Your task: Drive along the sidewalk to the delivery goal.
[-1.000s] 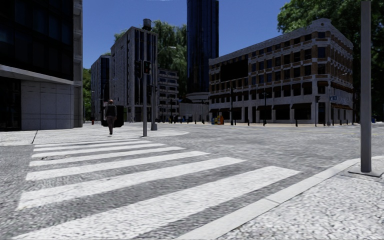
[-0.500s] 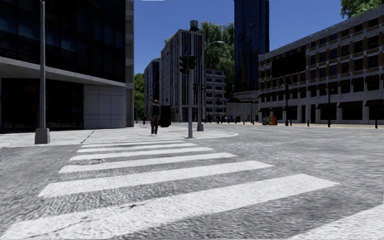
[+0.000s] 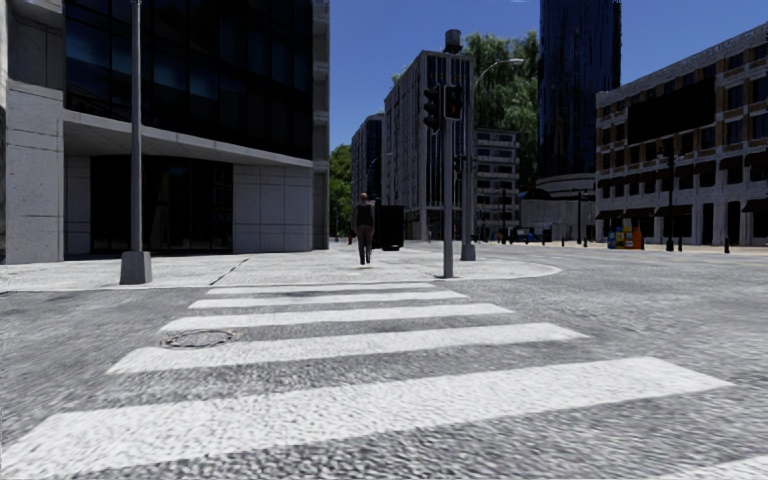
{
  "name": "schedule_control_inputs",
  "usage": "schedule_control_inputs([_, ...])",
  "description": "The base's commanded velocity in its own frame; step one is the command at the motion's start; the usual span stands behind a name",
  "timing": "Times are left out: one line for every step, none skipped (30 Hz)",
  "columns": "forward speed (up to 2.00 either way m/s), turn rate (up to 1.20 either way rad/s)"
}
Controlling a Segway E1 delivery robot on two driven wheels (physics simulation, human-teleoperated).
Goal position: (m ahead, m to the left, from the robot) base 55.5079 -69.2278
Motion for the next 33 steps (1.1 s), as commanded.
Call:
schedule_control_inputs([2.00, 0.00])
schedule_control_inputs([2.00, 0.00])
schedule_control_inputs([2.00, 0.00])
schedule_control_inputs([2.00, 0.00])
schedule_control_inputs([2.00, 0.00])
schedule_control_inputs([2.00, 0.00])
schedule_control_inputs([2.00, 0.00])
schedule_control_inputs([2.00, 0.00])
schedule_control_inputs([2.00, 0.00])
schedule_control_inputs([2.00, 0.00])
schedule_control_inputs([2.00, 0.00])
schedule_control_inputs([2.00, 0.00])
schedule_control_inputs([2.00, 0.10])
schedule_control_inputs([2.00, 0.10])
schedule_control_inputs([2.00, 0.21])
schedule_control_inputs([2.00, 0.24])
schedule_control_inputs([2.00, 0.25])
schedule_control_inputs([2.00, 0.25])
schedule_control_inputs([2.00, 0.25])
schedule_control_inputs([2.00, 0.25])
schedule_control_inputs([2.00, 0.25])
schedule_control_inputs([2.00, 0.25])
schedule_control_inputs([2.00, 0.25])
schedule_control_inputs([2.00, 0.23])
schedule_control_inputs([2.00, 0.08])
schedule_control_inputs([2.00, 0.08])
schedule_control_inputs([2.00, 0.02])
schedule_control_inputs([2.00, 0.05])
schedule_control_inputs([2.00, 0.10])
schedule_control_inputs([2.00, 0.10])
schedule_control_inputs([2.00, 0.15])
schedule_control_inputs([2.00, 0.16])
schedule_control_inputs([2.00, 0.17])
